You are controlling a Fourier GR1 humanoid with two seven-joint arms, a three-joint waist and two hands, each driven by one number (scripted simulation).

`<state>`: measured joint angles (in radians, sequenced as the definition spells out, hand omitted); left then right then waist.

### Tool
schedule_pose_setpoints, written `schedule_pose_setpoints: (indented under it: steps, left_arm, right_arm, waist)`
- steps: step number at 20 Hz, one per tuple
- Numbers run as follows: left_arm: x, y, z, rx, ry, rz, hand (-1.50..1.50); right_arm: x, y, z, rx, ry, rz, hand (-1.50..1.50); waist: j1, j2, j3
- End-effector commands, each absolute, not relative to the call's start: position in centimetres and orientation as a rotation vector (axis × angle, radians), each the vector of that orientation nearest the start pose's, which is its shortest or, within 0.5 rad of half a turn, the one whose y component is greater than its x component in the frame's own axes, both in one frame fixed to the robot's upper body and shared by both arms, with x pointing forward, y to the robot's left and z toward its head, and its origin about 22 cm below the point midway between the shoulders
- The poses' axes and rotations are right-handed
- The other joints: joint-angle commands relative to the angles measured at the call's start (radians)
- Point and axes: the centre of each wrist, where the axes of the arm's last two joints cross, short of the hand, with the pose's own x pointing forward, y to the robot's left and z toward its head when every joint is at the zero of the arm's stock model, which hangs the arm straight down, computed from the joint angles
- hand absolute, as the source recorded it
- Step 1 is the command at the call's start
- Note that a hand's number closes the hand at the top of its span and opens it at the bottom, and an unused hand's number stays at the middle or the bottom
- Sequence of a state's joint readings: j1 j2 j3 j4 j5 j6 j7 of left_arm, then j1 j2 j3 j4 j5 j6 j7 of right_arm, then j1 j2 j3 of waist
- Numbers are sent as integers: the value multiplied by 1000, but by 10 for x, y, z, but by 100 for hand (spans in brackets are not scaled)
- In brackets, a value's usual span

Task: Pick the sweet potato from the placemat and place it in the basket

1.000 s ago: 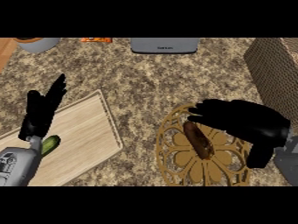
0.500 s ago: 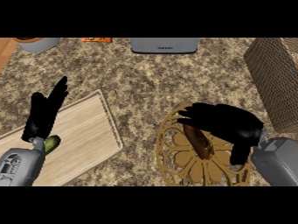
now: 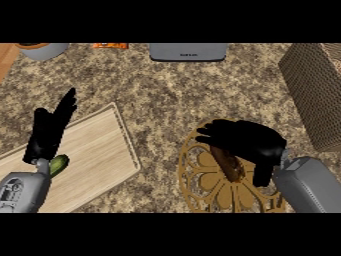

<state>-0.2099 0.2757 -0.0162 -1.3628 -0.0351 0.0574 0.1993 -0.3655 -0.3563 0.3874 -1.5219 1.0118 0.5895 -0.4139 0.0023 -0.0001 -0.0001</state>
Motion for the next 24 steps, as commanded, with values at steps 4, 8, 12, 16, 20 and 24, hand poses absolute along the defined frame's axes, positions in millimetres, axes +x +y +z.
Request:
schedule_pose_setpoints:
  steps: [4,8,12,16,20,24]
  left_arm:
    - [279,289,25,262,-1350,-199,0]
    - [274,288,23,259,-1351,-213,0]
    - [288,257,26,281,-1373,-220,0]
    - [289,271,21,260,-1348,-199,0]
    - [289,270,34,277,-1353,-207,0]
    - [291,272,40,273,-1369,-226,0]
  right_arm:
    - [299,-173,44,-221,-1394,1975,-150]
    - [294,-184,57,-228,-1376,1971,-150]
    - [300,-201,29,-213,-1356,1977,-150]
    - [307,-179,13,-224,-1366,1955,-150]
    - [292,-188,18,-214,-1358,1960,-150]
    - [308,-191,23,-244,-1396,2053,150]
  waist:
    - [3,0,0]
    - [0,-1,0]
    - [-1,0,0]
    - [1,1,0]
    - [-2,-1,0]
    - [0,0,0]
